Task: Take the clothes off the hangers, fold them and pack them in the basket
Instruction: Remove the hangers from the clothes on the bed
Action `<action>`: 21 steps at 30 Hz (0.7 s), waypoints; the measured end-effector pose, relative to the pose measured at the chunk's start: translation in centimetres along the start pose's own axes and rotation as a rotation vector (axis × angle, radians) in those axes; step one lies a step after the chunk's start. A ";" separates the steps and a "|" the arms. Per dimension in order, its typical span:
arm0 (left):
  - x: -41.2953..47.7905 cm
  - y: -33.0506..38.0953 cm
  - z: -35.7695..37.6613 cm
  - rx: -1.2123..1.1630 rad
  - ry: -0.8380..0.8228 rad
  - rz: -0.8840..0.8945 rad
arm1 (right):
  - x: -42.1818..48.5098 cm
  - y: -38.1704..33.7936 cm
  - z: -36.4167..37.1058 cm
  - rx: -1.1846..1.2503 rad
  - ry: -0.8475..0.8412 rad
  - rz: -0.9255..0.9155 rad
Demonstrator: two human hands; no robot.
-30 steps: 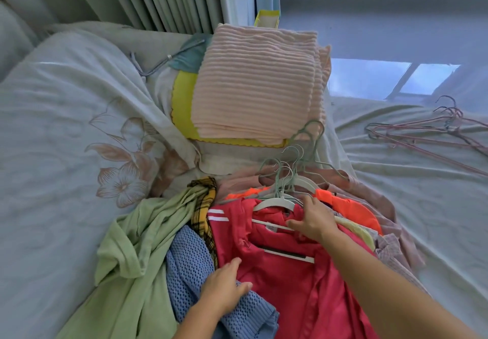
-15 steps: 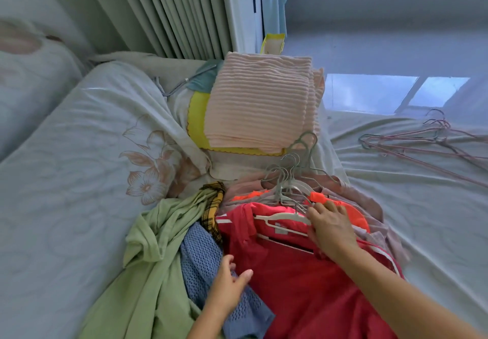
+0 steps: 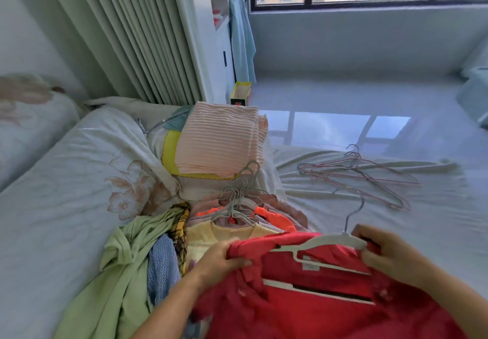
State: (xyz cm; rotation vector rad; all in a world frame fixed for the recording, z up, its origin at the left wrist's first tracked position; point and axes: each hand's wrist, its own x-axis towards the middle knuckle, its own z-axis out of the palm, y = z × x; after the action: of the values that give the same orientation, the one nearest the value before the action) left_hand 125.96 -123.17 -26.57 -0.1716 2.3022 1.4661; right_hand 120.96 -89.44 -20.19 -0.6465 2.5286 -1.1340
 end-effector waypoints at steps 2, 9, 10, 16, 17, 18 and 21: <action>-1.2 3.9 1.7 -0.228 -0.004 0.094 | -1.8 0.2 -3.2 0.030 0.003 0.063; -2.1 10.0 2.4 -0.456 0.066 0.156 | -7.3 -0.8 -7.9 0.102 0.232 0.063; -2.1 9.9 2.4 -0.453 0.103 0.161 | -8.1 -0.8 -8.0 0.114 0.250 0.056; -2.9 9.8 4.2 -0.355 0.185 0.196 | -9.7 -1.0 -8.8 0.095 0.245 0.043; -3.1 9.9 4.4 -0.327 0.161 0.194 | -9.6 -1.2 -8.9 0.084 0.249 0.033; -3.4 10.1 4.6 -0.275 0.124 0.202 | -9.5 -1.4 -8.7 0.078 0.258 0.023; -4.4 10.6 5.8 -0.052 0.079 0.286 | -8.9 -2.2 -7.4 0.113 0.346 -0.013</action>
State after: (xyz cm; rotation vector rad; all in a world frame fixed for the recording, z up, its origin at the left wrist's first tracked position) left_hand 128.22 -113.82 -18.05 0.0917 2.4312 1.6851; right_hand 125.92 -81.53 -13.01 -0.4719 2.7145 -1.4940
